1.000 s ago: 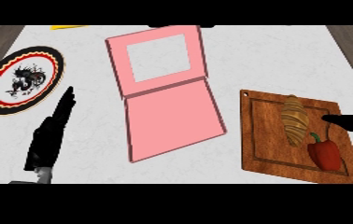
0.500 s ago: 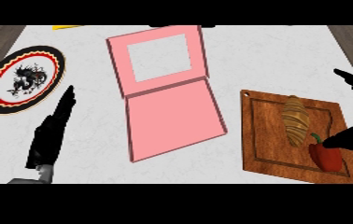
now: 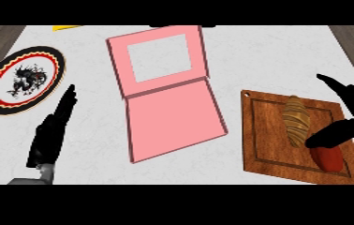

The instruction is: Pick the croissant from the cutting board and place it in the cardboard box

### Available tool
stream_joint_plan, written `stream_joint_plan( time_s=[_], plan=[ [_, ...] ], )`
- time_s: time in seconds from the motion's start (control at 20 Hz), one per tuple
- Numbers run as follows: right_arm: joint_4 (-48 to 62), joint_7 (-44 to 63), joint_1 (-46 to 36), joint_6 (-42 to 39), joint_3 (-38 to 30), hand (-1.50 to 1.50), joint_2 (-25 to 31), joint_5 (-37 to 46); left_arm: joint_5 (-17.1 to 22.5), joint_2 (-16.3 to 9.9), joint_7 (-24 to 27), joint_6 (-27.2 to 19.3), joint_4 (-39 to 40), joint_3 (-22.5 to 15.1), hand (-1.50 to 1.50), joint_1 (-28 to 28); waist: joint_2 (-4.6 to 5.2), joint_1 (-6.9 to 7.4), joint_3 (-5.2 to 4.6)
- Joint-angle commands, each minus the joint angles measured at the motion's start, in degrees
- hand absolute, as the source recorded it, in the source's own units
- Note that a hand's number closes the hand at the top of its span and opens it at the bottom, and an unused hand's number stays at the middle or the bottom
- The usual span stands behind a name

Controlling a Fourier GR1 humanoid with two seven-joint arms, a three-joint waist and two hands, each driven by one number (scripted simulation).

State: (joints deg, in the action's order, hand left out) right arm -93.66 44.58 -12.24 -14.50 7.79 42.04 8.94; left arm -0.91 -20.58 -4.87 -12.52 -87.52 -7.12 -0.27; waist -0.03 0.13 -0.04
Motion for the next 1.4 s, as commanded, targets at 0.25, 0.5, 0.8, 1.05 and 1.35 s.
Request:
stream_joint_plan(
  time_s=[0.25,0.5,0.8,1.05,1.35],
  plan=[
    [3.0,-2.4,3.6,-4.4,-4.9,-1.5,-2.5,5.0,-2.2,1.5,-1.0,2.0,-0.2,2.8,0.0,0.2,0.0,-0.16,0.04],
    [9.0,-3.9,-1.6,-6.1,-5.1,-1.5,-7.9,9.9,-5.2,4.2,-1.6,2.1,1.3,3.3,0.0,-1.9,0.06,0.07,0.04],
    [3.1,-3.9,3.4,-8.1,-8.1,-1.5,-10.2,13.3,-4.3,4.8,-1.8,6.2,-2.2,5.8,0.0,0.2,-0.01,-0.11,0.04],
    [-0.5,-1.7,4.8,-6.7,-6.2,-1.5,-15.6,17.6,-8.1,7.4,0.5,4.7,-1.2,5.1,0.0,1.1,-0.03,-0.14,0.03],
    [8.4,-6.9,0.8,-6.0,-7.9,-1.5,-18.0,21.0,-7.0,7.4,2.8,7.8,6.0,8.5,0.0,-2.5,0.06,-0.08,0.03]
  ],
)
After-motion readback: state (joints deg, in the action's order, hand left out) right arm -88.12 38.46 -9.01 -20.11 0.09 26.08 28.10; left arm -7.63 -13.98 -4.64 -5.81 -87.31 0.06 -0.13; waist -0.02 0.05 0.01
